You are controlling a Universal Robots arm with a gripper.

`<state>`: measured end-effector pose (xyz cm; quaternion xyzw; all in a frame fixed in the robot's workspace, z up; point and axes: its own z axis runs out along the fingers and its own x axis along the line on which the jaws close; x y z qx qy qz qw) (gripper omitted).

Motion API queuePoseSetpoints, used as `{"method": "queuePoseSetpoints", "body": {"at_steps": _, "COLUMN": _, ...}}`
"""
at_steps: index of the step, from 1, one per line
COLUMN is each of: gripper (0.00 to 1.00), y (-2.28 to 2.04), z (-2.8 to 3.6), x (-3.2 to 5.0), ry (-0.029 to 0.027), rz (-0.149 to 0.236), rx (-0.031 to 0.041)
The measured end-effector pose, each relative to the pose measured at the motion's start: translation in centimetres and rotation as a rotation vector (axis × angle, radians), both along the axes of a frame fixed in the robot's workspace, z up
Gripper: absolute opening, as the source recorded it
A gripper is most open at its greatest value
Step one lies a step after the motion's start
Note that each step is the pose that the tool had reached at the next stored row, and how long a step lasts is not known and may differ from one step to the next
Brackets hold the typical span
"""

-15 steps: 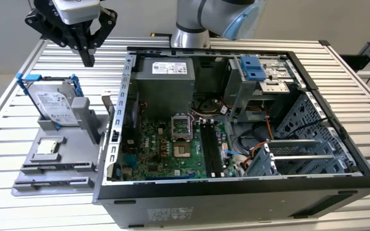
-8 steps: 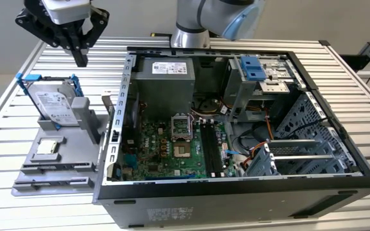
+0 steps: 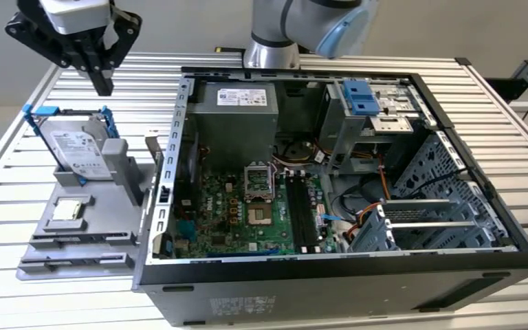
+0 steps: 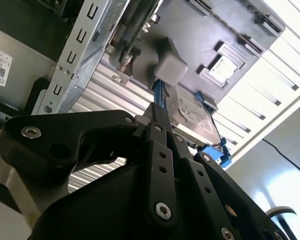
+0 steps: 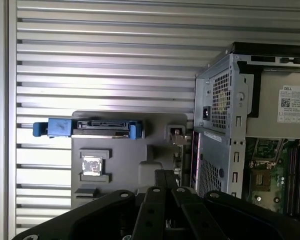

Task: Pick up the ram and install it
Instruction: 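Reach for the ram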

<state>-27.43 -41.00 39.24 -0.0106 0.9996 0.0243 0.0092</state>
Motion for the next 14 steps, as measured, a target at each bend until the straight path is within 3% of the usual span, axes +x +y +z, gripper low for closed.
{"method": "queuePoseSetpoints", "body": {"at_steps": 14, "gripper": 0.00, "y": -0.01, "z": -0.02, "x": -2.40, "ry": 0.0000, "rz": 0.010, "rx": -0.0004}}
